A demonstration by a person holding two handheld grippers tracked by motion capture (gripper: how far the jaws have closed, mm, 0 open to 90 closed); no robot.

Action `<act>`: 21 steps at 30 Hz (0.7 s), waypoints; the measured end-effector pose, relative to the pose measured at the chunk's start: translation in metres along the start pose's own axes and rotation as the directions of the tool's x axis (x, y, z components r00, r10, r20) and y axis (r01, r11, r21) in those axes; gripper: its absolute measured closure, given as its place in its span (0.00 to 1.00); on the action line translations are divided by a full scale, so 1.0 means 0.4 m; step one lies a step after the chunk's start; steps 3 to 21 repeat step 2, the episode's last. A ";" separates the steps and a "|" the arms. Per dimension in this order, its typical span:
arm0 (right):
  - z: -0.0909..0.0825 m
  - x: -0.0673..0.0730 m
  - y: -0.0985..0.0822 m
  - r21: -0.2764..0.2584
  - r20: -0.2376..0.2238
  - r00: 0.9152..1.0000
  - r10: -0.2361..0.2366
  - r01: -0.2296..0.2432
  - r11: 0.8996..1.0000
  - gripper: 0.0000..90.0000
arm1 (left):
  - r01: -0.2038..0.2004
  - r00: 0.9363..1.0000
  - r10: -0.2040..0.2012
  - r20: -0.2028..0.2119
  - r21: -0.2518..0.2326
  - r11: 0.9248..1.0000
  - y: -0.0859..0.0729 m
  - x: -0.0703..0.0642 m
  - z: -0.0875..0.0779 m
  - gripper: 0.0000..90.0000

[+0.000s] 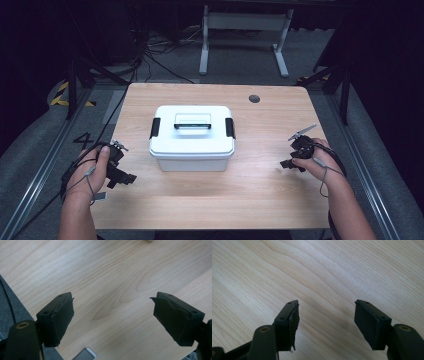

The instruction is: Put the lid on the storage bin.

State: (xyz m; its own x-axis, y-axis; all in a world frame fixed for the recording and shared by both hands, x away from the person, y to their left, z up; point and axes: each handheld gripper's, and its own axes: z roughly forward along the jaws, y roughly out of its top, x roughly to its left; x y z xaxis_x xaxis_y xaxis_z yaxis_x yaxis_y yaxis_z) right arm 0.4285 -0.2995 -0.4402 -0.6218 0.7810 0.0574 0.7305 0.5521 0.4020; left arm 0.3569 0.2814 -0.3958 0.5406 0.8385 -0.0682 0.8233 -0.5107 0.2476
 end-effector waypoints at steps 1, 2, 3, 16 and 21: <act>-0.004 -0.002 -0.005 -0.057 -0.027 0.999 0.024 -0.025 0.998 0.43 | -0.002 1.000 0.002 -0.001 0.017 1.000 0.003 0.002 0.008 0.19; -0.004 -0.002 -0.005 -0.057 -0.027 0.999 0.024 -0.025 0.998 0.43 | -0.002 1.000 0.002 -0.001 0.017 1.000 0.003 0.002 0.008 0.19; -0.004 -0.002 -0.005 -0.057 -0.027 0.999 0.024 -0.025 0.998 0.43 | -0.002 1.000 0.002 -0.001 0.017 1.000 0.003 0.002 0.008 0.19; -0.004 -0.002 -0.005 -0.057 -0.027 0.999 0.024 -0.025 0.998 0.43 | -0.002 1.000 0.002 -0.001 0.017 1.000 0.003 0.002 0.008 0.19; -0.004 -0.002 -0.005 -0.057 -0.027 0.999 0.024 -0.025 0.998 0.43 | -0.002 1.000 0.002 -0.001 0.017 1.000 0.003 0.002 0.008 0.19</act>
